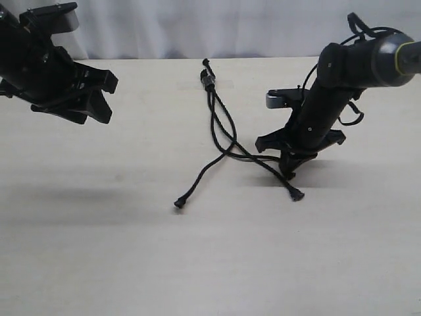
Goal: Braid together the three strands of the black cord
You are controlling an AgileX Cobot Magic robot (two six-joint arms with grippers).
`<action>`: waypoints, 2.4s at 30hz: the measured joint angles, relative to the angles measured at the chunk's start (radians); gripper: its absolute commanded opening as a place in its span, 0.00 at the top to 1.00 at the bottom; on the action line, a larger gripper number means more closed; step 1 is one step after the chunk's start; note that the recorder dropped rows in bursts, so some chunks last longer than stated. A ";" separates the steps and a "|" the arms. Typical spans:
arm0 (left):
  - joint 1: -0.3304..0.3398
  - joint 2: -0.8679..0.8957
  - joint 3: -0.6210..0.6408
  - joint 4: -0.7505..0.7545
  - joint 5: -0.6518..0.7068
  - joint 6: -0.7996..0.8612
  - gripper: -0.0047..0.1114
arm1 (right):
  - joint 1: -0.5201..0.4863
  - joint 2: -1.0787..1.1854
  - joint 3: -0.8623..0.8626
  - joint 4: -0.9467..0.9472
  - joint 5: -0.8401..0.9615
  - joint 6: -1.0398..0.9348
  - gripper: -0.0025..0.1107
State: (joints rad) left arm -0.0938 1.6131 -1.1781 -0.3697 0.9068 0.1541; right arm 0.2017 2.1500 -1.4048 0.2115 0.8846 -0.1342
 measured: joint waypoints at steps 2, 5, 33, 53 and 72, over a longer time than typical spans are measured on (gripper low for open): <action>0.000 0.000 0.000 0.000 -0.013 0.000 0.60 | 0.000 -0.002 0.031 0.159 0.044 -0.134 0.94; 0.000 0.000 0.000 0.000 -0.017 0.000 0.60 | 0.028 0.004 0.074 0.356 0.102 -0.283 0.94; -0.201 0.296 0.153 -0.132 -0.359 0.045 0.43 | 0.073 -0.048 0.078 0.287 0.031 -0.221 0.76; -0.341 0.381 0.147 -0.203 -0.381 0.059 0.96 | 0.103 -0.059 0.173 0.296 -0.003 -0.195 0.94; -0.396 0.390 0.147 -0.344 -0.394 0.059 0.59 | 0.103 -0.105 0.240 0.425 -0.083 -0.296 0.73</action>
State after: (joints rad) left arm -0.4902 2.0034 -1.0315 -0.7141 0.5132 0.2133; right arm 0.3045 2.0449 -1.1651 0.6368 0.8012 -0.4298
